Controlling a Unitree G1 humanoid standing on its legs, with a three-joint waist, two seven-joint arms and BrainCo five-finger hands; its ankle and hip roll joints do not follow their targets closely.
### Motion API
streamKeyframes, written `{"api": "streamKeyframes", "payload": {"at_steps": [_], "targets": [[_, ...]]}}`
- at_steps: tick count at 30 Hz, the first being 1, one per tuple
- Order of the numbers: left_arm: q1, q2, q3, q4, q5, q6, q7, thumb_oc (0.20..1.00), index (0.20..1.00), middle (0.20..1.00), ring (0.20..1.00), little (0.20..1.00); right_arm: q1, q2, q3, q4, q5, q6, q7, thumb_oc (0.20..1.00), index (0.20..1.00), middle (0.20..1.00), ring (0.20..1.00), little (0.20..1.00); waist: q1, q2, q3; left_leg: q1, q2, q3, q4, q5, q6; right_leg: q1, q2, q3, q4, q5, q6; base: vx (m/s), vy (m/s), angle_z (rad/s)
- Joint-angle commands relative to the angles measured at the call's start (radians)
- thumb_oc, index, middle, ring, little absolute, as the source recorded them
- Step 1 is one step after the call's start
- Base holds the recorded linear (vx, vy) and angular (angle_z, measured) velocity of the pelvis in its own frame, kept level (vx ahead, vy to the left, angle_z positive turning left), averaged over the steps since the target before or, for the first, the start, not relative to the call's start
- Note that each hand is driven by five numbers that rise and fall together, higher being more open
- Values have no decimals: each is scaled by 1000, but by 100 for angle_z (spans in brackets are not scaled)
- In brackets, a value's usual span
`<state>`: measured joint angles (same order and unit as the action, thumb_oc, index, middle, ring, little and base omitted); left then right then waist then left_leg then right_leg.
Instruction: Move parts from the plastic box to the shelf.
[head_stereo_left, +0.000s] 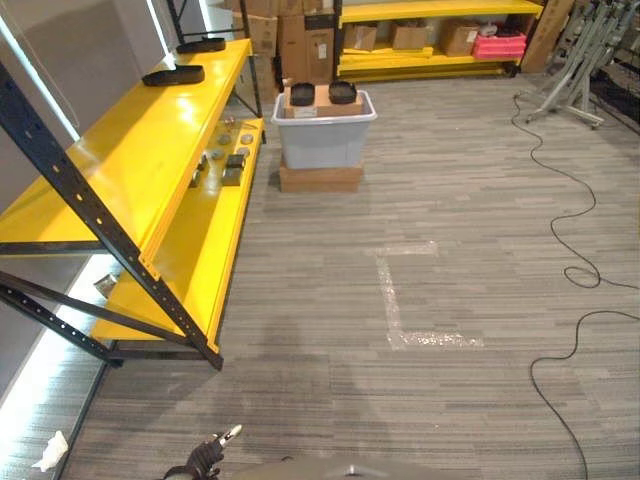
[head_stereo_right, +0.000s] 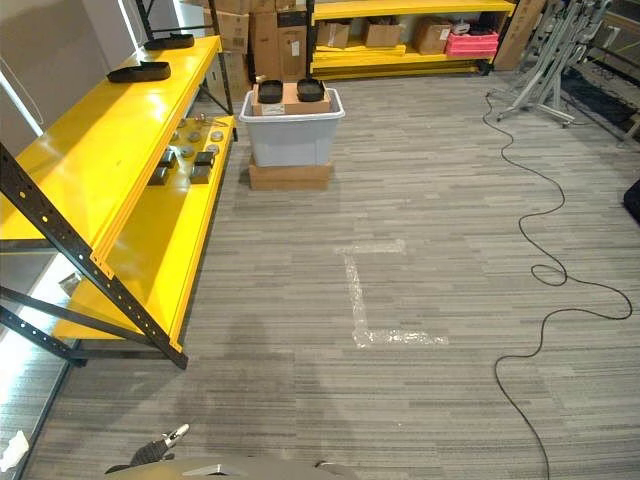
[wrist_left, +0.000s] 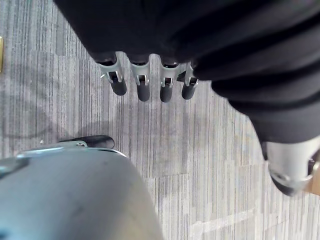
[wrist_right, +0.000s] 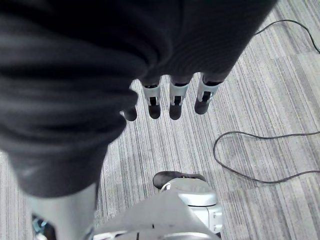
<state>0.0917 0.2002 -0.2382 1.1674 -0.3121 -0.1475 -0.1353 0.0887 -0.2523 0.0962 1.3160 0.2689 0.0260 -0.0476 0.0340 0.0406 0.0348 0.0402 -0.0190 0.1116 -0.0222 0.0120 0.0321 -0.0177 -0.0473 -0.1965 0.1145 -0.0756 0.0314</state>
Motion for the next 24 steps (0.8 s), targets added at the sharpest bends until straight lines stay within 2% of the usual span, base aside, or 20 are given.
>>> {"api": "streamKeyframes", "payload": {"at_steps": [1,7,13,21,23,24], "targets": [[-46,25,15,29,9,-13,12,1000,1000,1000,1000,1000,-34,0,35,56,-1,0,-12,1000,1000,1000,1000,1000,1,-34,-4,13,14,56,-20,-48,-45,77,-53,-7,-195,121,113,0,0,0],[-51,24,28,38,-3,-8,55,1000,1000,1000,1000,1000,-35,1,34,55,3,2,-12,1000,1000,1000,1000,1000,-3,-36,-3,16,14,58,-17,-49,-45,80,-53,-4,-194,121,112,5,-1,-1],[-61,13,40,69,48,21,172,1000,1000,1000,1000,1000,-35,11,39,61,4,6,-20,1000,1000,1000,1000,1000,-7,-38,-4,17,13,58,-13,-50,-45,83,-53,-2,-192,121,111,16,-1,-1],[-59,1,40,88,65,45,219,1000,1000,1000,1000,1000,-37,15,43,72,4,12,-28,1000,1000,1000,1000,1000,-5,-38,1,19,11,54,-11,-51,-45,86,-55,-3,-191,119,110,4,0,0],[-60,0,40,91,54,60,226,1000,1000,1000,1000,1000,-37,15,44,73,-1,17,-29,1000,1000,1000,1000,1000,-6,-39,0,19,11,55,-10,-52,-46,87,-55,-2,-191,119,111,15,0,0],[-60,-2,42,95,58,93,234,1000,1000,1000,1000,1000,-37,16,45,75,-5,23,-32,1000,1000,1000,1000,1000,-5,-39,1,19,11,54,-9,-52,-46,87,-56,-2,-190,119,111,33,-2,0]]}}
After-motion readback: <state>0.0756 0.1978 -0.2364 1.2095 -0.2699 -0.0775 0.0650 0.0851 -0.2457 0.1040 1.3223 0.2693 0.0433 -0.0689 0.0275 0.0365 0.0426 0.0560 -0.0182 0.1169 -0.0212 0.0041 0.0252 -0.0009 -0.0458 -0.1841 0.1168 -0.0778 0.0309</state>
